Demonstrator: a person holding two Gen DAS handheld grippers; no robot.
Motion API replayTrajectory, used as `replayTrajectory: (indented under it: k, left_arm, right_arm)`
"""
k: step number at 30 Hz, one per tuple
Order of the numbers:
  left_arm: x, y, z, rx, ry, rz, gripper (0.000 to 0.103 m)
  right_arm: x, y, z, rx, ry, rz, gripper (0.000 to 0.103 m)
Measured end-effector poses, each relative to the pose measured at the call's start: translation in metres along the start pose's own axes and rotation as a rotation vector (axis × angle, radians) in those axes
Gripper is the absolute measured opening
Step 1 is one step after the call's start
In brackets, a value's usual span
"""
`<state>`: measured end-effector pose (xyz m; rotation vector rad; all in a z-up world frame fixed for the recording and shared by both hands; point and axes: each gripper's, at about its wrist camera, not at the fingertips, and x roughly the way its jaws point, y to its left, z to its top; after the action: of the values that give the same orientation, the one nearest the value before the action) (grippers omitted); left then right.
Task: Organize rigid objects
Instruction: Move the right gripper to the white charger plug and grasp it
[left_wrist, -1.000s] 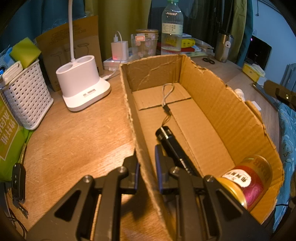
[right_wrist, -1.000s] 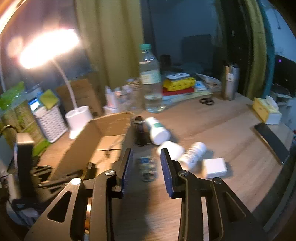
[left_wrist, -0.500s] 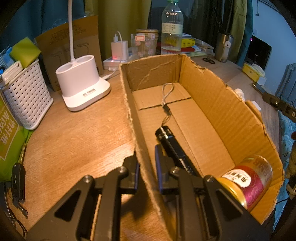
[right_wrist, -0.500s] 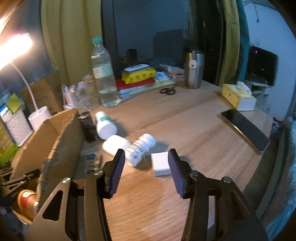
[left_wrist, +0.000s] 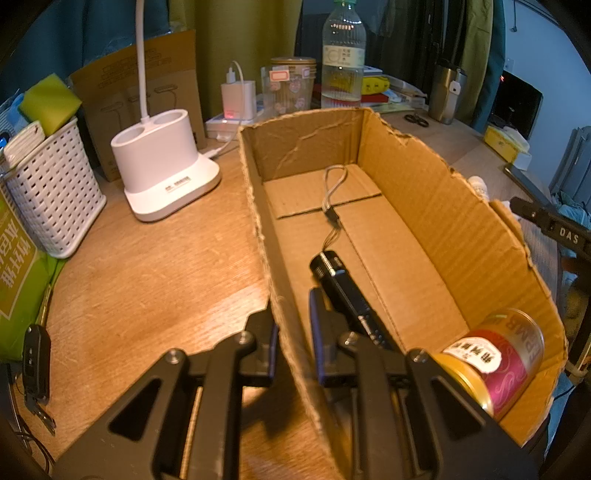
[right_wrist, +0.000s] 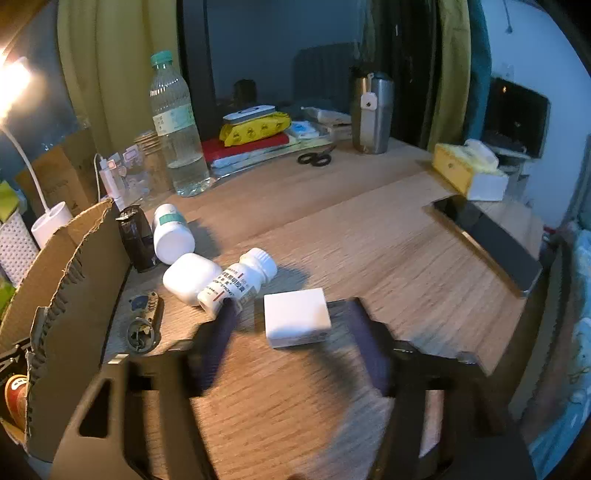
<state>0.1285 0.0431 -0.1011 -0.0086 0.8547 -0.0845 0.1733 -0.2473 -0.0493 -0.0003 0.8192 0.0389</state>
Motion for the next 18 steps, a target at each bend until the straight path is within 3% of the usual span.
replayTrajectory:
  k: [18]
  left_arm:
    - [0.000,-0.001,0.000,0.000,0.000,0.000,0.015]
  right_arm:
    - [0.035,-0.014,0.001,0.002,0.090,-0.028,0.077]
